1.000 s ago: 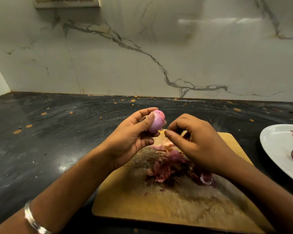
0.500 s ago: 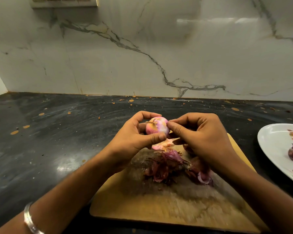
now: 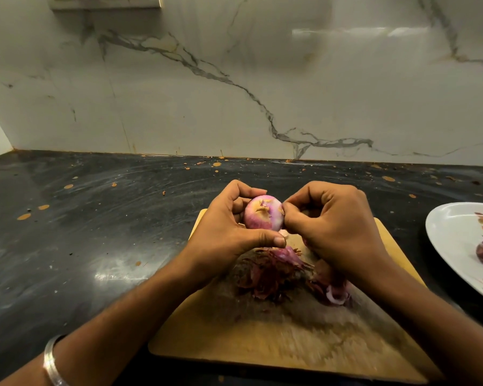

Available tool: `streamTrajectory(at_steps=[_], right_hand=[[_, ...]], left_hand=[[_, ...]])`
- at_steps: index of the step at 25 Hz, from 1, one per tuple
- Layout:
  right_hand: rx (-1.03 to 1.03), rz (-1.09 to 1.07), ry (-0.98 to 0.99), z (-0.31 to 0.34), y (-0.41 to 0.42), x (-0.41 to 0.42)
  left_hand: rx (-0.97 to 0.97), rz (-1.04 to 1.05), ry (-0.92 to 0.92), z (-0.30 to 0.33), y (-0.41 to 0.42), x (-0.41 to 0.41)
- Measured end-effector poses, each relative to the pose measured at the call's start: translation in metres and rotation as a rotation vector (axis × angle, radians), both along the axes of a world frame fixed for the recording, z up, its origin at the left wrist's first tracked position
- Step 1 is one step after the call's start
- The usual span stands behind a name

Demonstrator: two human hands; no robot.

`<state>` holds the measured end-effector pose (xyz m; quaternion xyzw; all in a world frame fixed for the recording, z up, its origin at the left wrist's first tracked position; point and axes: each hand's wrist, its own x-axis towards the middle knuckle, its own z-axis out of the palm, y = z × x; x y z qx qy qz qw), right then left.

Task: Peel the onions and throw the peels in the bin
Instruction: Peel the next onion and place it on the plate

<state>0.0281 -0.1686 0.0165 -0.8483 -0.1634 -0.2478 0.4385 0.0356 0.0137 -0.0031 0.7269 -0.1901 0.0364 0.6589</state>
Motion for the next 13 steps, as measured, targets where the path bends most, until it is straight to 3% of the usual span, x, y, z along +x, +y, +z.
streamTrajectory(at_steps=[8, 13], right_hand=[[0.196, 0.140, 0.113, -0.0023, -0.0013, 0.0003], [0.001, 0.087, -0.024, -0.0027, -0.0005, -0.0025]], left_hand=[[0.004, 0.023, -0.007, 0.0020, 0.0012, 0.0007], [0.015, 0.032, -0.013, 0.0010, 0.0008, -0.0001]])
